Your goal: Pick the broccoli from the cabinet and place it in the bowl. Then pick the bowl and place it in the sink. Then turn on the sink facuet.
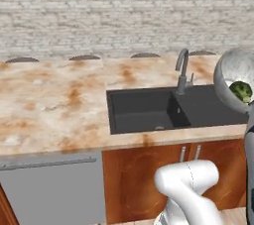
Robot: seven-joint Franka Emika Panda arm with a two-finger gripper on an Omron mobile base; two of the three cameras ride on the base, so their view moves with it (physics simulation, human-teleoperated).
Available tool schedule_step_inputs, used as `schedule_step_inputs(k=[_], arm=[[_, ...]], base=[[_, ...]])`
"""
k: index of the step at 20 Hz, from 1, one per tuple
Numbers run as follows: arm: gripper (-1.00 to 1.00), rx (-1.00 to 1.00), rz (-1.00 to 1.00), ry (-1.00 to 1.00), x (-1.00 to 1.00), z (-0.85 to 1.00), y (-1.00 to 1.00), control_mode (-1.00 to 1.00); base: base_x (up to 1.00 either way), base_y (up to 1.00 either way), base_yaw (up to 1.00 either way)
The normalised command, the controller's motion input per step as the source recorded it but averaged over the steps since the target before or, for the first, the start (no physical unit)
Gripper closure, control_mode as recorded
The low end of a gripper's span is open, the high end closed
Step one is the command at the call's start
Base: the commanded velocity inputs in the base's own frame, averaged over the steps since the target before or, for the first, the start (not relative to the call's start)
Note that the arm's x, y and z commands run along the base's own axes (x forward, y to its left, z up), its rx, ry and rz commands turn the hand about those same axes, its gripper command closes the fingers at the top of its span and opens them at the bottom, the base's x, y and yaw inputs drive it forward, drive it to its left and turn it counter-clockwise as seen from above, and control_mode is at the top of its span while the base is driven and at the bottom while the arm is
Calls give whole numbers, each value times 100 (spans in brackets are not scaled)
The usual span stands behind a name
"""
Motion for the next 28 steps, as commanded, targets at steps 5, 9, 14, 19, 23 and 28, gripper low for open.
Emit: schedule_step_inputs(k=[5,9,14,19,23,28], arm=[[100,0,0,0,0,0,0,100],[100,0,0,0,0,0,0,100],[100,0,0,0,0,0,0,100],[100,0,0,0,0,0,0,100],[100,0,0,0,0,0,0,100],[100,0,0,0,0,0,0,100]], base=[[-5,-81,20],[-3,-91,0],[34,-34,-1],[65,2,-6],[36,9,-13],[10,41,-20]])
